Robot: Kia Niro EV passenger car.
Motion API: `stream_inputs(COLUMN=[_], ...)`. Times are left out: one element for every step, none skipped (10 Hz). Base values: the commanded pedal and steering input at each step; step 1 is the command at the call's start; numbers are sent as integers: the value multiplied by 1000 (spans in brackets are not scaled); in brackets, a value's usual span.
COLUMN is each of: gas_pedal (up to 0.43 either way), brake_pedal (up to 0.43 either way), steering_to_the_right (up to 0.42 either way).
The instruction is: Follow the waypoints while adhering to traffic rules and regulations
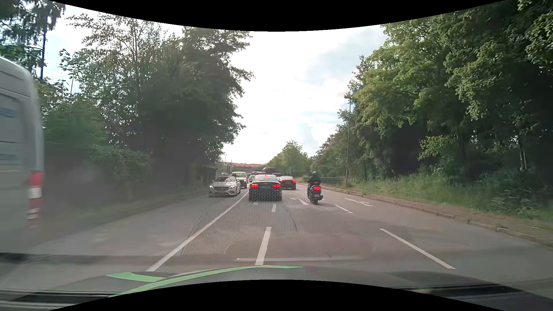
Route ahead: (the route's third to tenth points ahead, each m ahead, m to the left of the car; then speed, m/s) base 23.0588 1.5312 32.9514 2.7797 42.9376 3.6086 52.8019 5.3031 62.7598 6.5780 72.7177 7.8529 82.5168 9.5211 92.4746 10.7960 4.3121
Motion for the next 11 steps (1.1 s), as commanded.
stream_inputs(gas_pedal=[0,0,0,0,0,0,0,0,0,0,0], brake_pedal=[0,0,0,0,0,0,0,0,6,18,30], steering_to_the_right=[-24,-23,-23,-21,-18,-15,-14,-14,-14,-14,-14])
